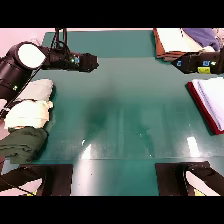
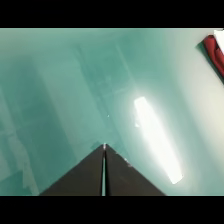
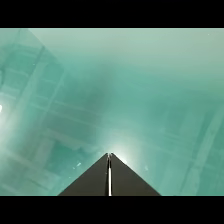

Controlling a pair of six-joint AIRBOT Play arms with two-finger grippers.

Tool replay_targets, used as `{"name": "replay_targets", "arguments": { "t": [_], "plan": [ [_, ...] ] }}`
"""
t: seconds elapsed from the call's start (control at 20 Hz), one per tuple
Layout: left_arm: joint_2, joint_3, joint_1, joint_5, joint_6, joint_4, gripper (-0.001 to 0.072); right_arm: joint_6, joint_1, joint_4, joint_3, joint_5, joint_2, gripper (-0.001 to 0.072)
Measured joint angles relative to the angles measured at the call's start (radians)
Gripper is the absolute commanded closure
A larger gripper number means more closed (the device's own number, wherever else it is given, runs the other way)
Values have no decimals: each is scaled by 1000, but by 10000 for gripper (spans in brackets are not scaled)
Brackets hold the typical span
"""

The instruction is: Fold the shirts.

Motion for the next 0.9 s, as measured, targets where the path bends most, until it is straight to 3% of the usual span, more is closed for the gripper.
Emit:
{"name": "replay_targets", "arguments": {
  "t": [0.6,0.8,0.85,0.9],
  "plan": [
    [0,0,0,10,6,5,682,0,3,0,0,-1,0,694],
    [17,19,80,23,47,174,679,0,3,0,0,-1,0,694],
    [20,21,116,10,49,228,591,0,3,0,0,-1,0,694],
    [23,21,158,-6,51,285,238,0,3,0,0,-1,0,694]
  ]
}}
